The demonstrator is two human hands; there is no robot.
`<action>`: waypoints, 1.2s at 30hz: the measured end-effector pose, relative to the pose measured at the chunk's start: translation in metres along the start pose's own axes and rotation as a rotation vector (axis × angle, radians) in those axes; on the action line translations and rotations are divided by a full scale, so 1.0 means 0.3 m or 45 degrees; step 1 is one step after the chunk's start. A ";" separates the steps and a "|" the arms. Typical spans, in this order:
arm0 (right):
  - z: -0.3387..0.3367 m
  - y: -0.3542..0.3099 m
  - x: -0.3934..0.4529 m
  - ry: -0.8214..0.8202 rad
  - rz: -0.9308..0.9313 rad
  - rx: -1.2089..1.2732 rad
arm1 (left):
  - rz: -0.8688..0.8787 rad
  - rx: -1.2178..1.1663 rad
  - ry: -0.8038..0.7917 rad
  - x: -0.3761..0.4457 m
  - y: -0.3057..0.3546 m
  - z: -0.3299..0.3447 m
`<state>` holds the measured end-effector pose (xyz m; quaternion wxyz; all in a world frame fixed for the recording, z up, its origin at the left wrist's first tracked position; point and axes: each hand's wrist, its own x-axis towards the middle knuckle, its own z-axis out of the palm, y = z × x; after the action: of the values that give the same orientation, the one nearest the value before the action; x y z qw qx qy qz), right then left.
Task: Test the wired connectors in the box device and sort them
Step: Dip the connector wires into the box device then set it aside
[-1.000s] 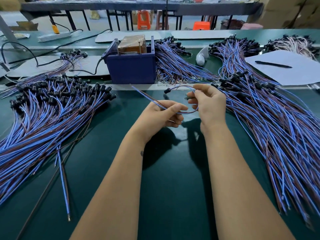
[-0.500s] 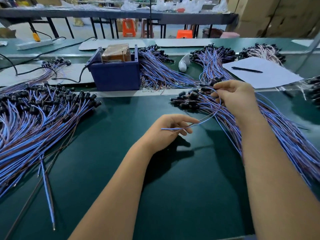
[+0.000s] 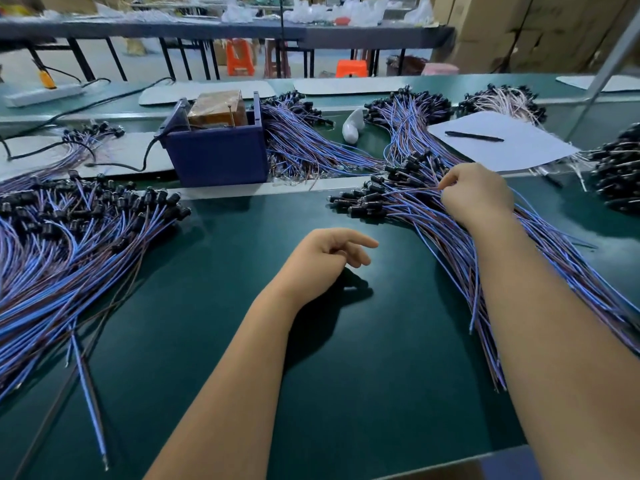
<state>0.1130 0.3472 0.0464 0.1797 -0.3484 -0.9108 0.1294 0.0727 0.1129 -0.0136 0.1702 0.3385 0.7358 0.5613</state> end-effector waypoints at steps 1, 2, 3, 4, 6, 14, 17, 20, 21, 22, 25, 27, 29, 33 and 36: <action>0.006 -0.010 -0.006 0.019 0.020 -0.059 | -0.007 -0.019 0.030 0.003 0.000 0.002; 0.015 -0.026 -0.014 0.038 0.047 -0.090 | -0.019 -0.043 0.079 0.007 0.001 0.002; 0.026 -0.051 -0.025 0.059 0.065 -0.085 | -0.035 -0.076 0.145 0.011 0.001 0.000; 0.040 -0.082 -0.038 0.083 0.058 -0.052 | -0.052 -0.116 0.226 0.014 0.001 -0.004; 0.075 -0.163 -0.071 0.103 -0.034 0.011 | -0.083 -0.158 0.420 0.014 0.000 -0.024; 0.294 -0.514 -0.304 -0.410 -0.512 0.606 | -0.316 0.777 1.258 -0.061 -0.048 -0.277; 0.352 -0.536 -0.324 -0.386 -0.535 0.384 | -0.577 0.843 1.333 -0.104 -0.066 -0.334; 0.369 -0.524 -0.319 -0.368 -0.541 0.410 | -0.778 0.792 1.238 -0.114 -0.080 -0.368; 0.371 -0.519 -0.318 -0.372 -0.544 0.422 | -0.809 0.798 1.223 -0.112 -0.083 -0.373; 0.371 -0.516 -0.319 -0.379 -0.550 0.433 | -0.820 0.812 1.226 -0.110 -0.085 -0.375; 0.363 -0.501 -0.324 -0.404 -0.568 0.511 | -0.801 0.852 1.288 -0.116 -0.092 -0.376; 0.356 -0.492 -0.325 -0.425 -0.573 0.569 | -0.782 0.874 1.324 -0.126 -0.104 -0.389; 0.349 -0.489 -0.329 -0.434 -0.567 0.608 | -0.770 0.895 1.334 -0.130 -0.113 -0.401; 0.352 -0.492 -0.340 -0.420 -0.600 0.572 | -0.718 0.852 1.389 -0.129 -0.117 -0.401; 0.355 -0.494 -0.343 -0.411 -0.617 0.539 | -0.635 0.792 1.449 -0.130 -0.123 -0.406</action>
<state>0.0527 0.1580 -0.0204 0.1270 -0.0525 -0.9366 0.3224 0.0124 -0.0059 -0.0154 -0.2230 -0.1546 0.8931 0.3587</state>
